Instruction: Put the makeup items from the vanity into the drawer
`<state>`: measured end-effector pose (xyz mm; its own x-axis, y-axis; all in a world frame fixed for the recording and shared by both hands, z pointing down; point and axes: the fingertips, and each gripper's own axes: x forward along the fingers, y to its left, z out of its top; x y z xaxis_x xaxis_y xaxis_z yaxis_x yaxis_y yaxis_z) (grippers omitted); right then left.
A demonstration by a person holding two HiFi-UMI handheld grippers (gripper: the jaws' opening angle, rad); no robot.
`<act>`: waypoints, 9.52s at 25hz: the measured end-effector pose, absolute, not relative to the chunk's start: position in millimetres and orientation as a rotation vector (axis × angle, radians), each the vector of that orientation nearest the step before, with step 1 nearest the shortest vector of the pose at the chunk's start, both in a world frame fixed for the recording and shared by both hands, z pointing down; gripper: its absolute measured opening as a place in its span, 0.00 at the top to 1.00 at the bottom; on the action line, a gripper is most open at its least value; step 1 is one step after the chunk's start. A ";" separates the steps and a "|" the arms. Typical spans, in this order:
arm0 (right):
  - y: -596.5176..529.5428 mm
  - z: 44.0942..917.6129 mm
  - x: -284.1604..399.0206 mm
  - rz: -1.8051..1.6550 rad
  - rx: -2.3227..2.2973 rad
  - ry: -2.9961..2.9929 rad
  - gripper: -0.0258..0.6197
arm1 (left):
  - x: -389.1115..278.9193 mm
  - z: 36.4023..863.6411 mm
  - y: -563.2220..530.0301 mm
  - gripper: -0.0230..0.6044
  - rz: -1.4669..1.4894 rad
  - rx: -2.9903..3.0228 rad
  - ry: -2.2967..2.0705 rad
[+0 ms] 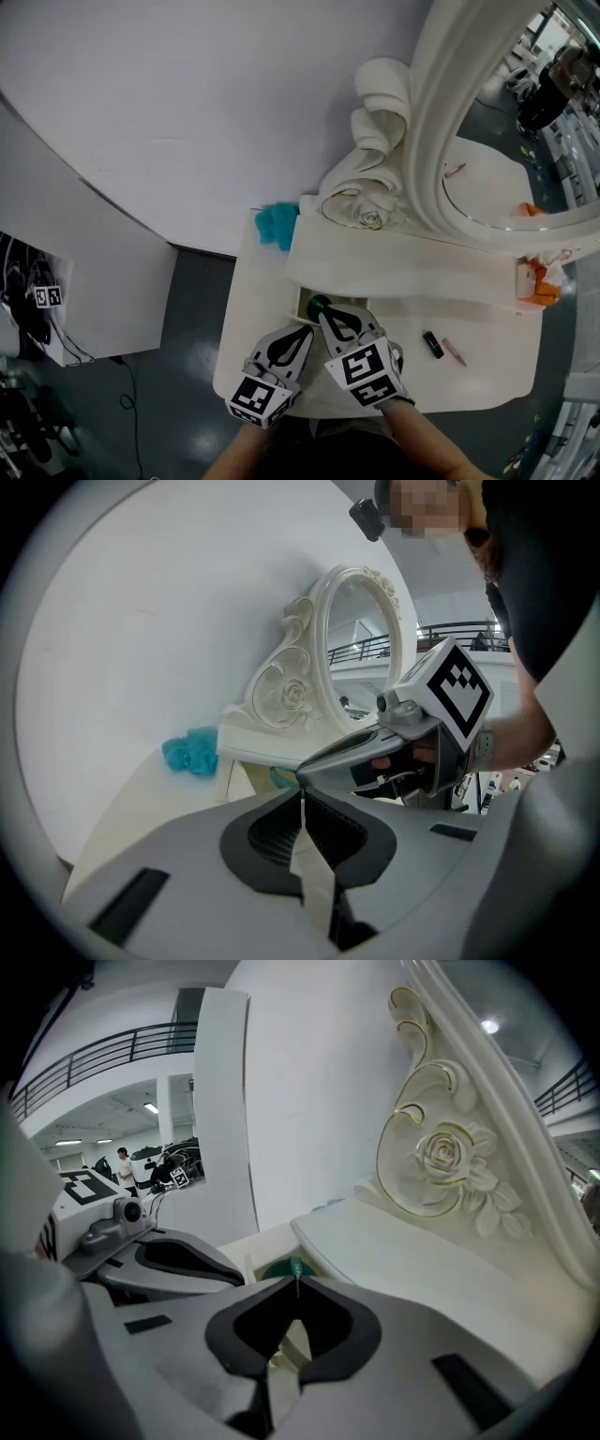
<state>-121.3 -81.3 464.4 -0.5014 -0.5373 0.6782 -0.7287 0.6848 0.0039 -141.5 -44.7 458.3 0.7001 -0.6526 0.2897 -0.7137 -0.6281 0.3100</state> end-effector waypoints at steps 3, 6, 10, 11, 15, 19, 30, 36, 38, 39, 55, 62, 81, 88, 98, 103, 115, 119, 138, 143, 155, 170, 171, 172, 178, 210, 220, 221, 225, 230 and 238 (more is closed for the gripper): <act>-80.8 465.4 -121.4 0.364 0.961 -2.225 0.92 | -143.3 458.3 -43.9 0.93 0.206 2.504 -1.064; -82.5 463.8 -121.3 0.359 0.969 -2.227 0.92 | -145.2 459.0 -43.5 0.93 0.205 2.502 -1.069; -83.5 463.2 -121.7 0.366 0.985 -2.227 0.92 | -148.6 460.3 -43.7 0.93 0.203 2.493 -1.079; -83.6 463.5 -121.8 0.367 0.988 -2.228 0.92 | -149.3 460.3 -43.9 0.93 0.203 2.493 -1.080; -84.4 463.8 -122.8 0.360 0.984 -2.234 0.92 | -151.2 460.9 -44.5 0.93 0.203 2.493 -1.083; -84.1 463.7 -123.7 0.354 0.974 -2.237 0.92 | -151.4 461.0 -44.2 0.93 0.201 2.489 -1.081; -82.8 462.9 -124.9 0.371 0.981 -2.232 0.90 | -153.1 463.6 -41.8 0.93 0.201 2.479 -1.076; -81.0 463.6 -126.2 0.384 0.977 -2.234 0.89 | -154.1 462.6 -41.5 0.93 0.198 2.481 -1.076; -80.4 463.3 -126.2 0.384 0.977 -2.235 0.89 | -153.5 461.6 -41.7 0.93 0.195 2.485 -1.075; -80.2 463.0 -125.9 0.383 0.979 -2.235 0.88 | -153.0 461.2 -41.7 0.93 0.194 2.486 -1.075; -69.8 458.9 -111.3 0.446 1.008 -2.264 0.91 | -138.4 454.8 -36.8 0.93 0.192 2.514 -1.042; -64.5 454.7 -95.8 0.463 1.044 -2.272 0.93 | -122.3 452.3 -33.8 0.93 0.198 2.539 -1.006; -45.2 446.4 -41.4 0.510 1.162 -2.252 0.93 | -65.4 444.3 -19.4 0.94 0.238 2.625 -0.879; -35.6 443.1 -18.7 0.517 1.207 -2.239 0.93 | -39.1 441.4 -11.1 0.94 0.253 2.660 -0.809; -16.0 445.0 24.5 0.561 1.303 -2.192 0.93 | 4.7 441.8 2.9 0.94 0.276 2.706 -0.700; -4.9 449.6 50.3 0.588 1.346 -2.160 0.93 | 29.2 448.2 12.2 0.94 0.285 2.718 -0.629; 16.7 466.4 98.9 0.607 1.375 -2.093 0.92 | 79.4 459.4 30.2 0.94 0.301 2.696 -0.533; 20.5 474.5 111.6 0.620 1.367 -2.076 0.92 | 90.9 464.7 33.2 0.94 0.303 2.687 -0.526; 24.3 511.2 137.9 0.637 1.230 -2.028 0.83 | 117.1 484.4 34.9 0.94 0.348 2.669 -0.541; 24.0 518.5 140.2 0.639 1.214 -2.015 0.80 | 119.3 484.8 35.5 0.94 0.365 2.675 -0.546; 17.9 527.5 143.8 0.642 1.189 -2.000 0.79 | 115.3 487.8 34.5 0.94 0.382 2.669 -0.577; 16.6 533.1 141.2 0.642 1.173 -1.986 0.79 | 107.9 482.4 28.1 0.94 0.356 2.664 -0.618; 16.6 531.9 140.7 0.641 1.176 -1.989 0.79 | 107.4 481.7 27.5 0.94 0.354 2.664 -0.622; 16.4 530.3 139.9 0.640 1.180 -1.994 0.79 | 106.7 481.2 27.0 0.94 0.353 2.662 -0.625; 12.7 516.1 131.3 0.622 1.190 -2.027 0.79 | 97.7 481.3 26.9 0.94 0.349 2.657 -0.646; -33.0 453.8 -23.5 0.477 1.013 -2.251 0.79 | -36.1 451.5 -5.8 0.94 0.227 2.582 -0.938; -47.0 450.2 -67.6 0.437 0.939 -2.275 0.79 | -77.6 448.2 -17.5 0.94 0.198 2.546 -1.025; -48.2 449.9 -71.7 0.433 0.932 -2.277 0.79 | -81.4 448.1 -18.5 0.94 0.196 2.542 -1.033; -51.9 449.8 -86.2 0.421 0.906 -2.284 0.79 | -95.2 448.2 -22.1 0.94 0.189 2.527 -1.063; -55.2 451.8 -99.2 0.412 0.876 -2.290 0.79 | -107.4 449.7 -25.2 0.94 0.182 2.509 -1.091; -61.8 454.0 -115.7 0.411 0.838 -2.299 0.79 | -122.7 453.0 -31.8 0.94 0.181 2.487 -1.117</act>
<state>-115.7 -61.8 454.0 -0.5857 -0.4583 0.6685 -0.6614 0.7470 -0.0674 -122.7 -31.8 453.0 0.6712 -0.6872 0.2780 -0.7398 -0.5969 0.3105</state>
